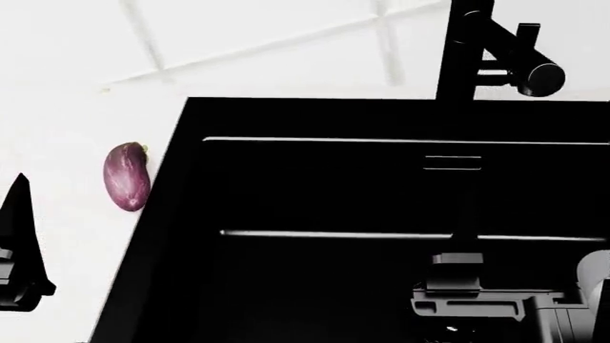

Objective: There is a mixed pile of frozen fruits and vegetables on the counter. Locate all the frozen vegetables and place the items in a bowl on the counter. Take all the frozen fruits and defrost them in a running sink.

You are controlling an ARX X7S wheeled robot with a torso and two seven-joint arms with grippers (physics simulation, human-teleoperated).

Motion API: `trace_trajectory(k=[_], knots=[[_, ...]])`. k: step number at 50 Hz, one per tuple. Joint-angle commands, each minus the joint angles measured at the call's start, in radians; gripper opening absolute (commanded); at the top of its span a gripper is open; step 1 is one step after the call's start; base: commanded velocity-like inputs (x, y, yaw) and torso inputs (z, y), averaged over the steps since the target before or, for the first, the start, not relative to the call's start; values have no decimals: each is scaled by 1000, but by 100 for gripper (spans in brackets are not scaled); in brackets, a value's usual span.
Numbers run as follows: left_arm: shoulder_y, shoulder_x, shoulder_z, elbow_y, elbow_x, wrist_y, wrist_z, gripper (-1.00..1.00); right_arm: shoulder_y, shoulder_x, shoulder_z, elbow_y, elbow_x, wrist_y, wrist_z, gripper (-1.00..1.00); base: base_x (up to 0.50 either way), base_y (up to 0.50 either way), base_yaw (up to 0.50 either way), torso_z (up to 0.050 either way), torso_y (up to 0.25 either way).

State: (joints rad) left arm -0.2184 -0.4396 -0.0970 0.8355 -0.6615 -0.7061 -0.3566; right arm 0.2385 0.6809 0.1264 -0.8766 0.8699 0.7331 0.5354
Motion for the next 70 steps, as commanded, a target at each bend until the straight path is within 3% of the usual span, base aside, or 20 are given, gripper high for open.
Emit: trace_trajectory(k=[1,30,34,38,49,62,65,70], knots=[[-2,-3,5,-1,-3,-1,-5,100,-5,4,-12,7,-15,-2,0,100,382,450,0,0,0],[-25,-1,25,-6,-38,-45,-41,100,-9,47,45,-44,59,53,90,100,58,66,0,0,0],[-79,2,50,14,-60,-106,-80,100,-10,46,39,-42,60,49,83,100,0,0,0,0,0],[-218,9,92,11,-131,-244,-143,100,-4,45,37,-40,74,51,84,100,0,0,0,0,0],[-426,95,148,-152,-223,-418,-224,100,-9,38,18,-23,75,43,68,100,0,0,0,0,0],[-460,156,293,-349,-132,-361,-170,100,-10,36,-4,-8,61,42,65,100,0,0,0,0,0],[-444,159,348,-413,-50,-301,-169,100,-14,36,-3,-11,62,40,67,100,0,0,0,0,0],[-439,178,350,-483,-44,-265,-148,100,-9,33,-10,-7,59,37,66,100,0,0,0,0,0]])
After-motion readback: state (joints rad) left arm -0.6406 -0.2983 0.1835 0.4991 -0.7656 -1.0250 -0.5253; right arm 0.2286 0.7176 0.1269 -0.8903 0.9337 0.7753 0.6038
